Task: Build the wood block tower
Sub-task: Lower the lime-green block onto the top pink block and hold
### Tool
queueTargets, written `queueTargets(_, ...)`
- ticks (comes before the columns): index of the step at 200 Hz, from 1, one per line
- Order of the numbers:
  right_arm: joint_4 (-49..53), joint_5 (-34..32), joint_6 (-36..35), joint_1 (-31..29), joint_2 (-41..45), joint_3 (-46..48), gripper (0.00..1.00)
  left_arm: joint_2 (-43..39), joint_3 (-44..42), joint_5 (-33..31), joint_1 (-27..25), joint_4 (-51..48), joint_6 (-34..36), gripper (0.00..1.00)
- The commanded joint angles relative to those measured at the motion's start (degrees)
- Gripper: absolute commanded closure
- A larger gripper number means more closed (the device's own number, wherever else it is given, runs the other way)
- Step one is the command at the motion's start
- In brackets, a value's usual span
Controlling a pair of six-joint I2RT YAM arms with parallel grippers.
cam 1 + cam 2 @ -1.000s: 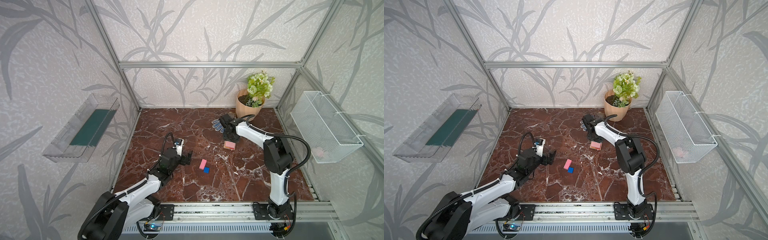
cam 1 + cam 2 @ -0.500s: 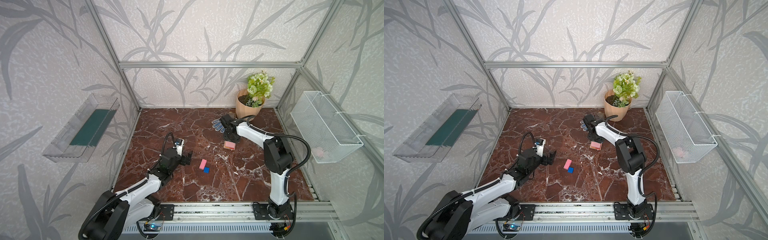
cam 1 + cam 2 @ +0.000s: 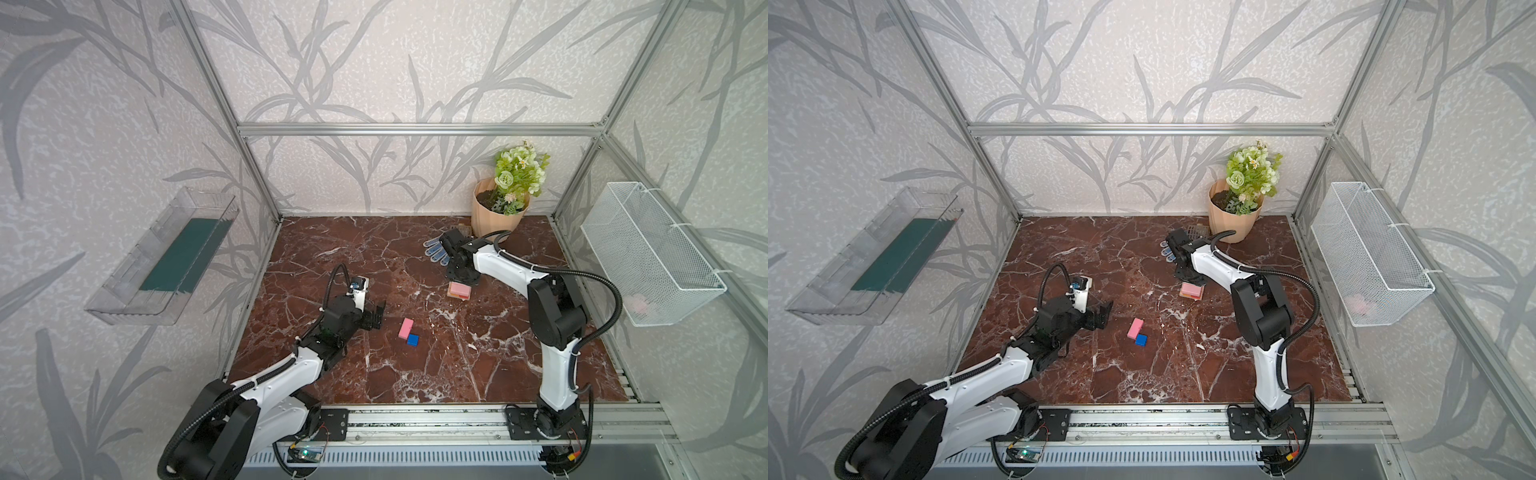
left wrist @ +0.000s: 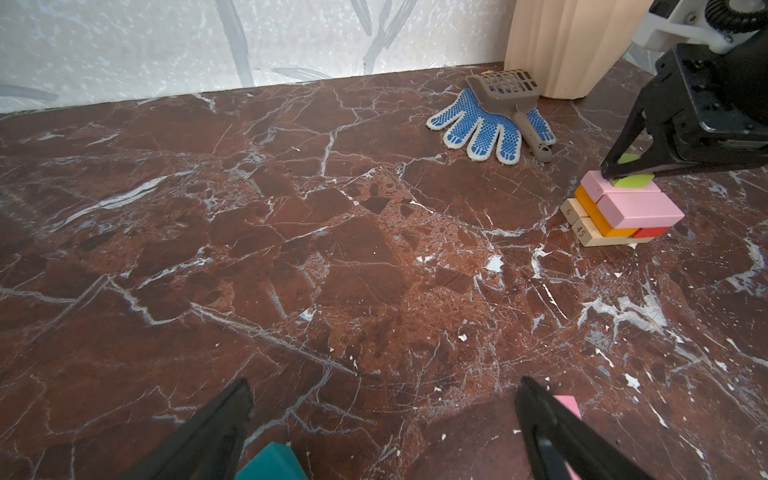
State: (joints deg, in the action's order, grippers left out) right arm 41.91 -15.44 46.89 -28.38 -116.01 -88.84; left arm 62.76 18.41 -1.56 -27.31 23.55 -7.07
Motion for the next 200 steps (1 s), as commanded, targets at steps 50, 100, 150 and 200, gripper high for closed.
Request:
queueTargets(50,0.7,1.3,0.0,0.2,2.2,2.7,0.81,0.2,1.5,0.4,0.2,-0.7,0.8,0.01)
queueTargets(100,1.2,0.8,-0.3,0.2,2.1,2.4,0.81,0.3,1.5,0.4,0.2,-0.7,0.8,0.01)
queueTargets(150,1.2,0.9,-0.4,0.2,2.4,2.6,0.80,0.3,1.5,0.4,0.2,-0.7,0.8,0.01)
queueTargets(200,1.4,0.8,-0.8,0.2,2.4,2.4,0.73,0.3,1.6,0.5,0.2,-0.7,0.8,0.01)
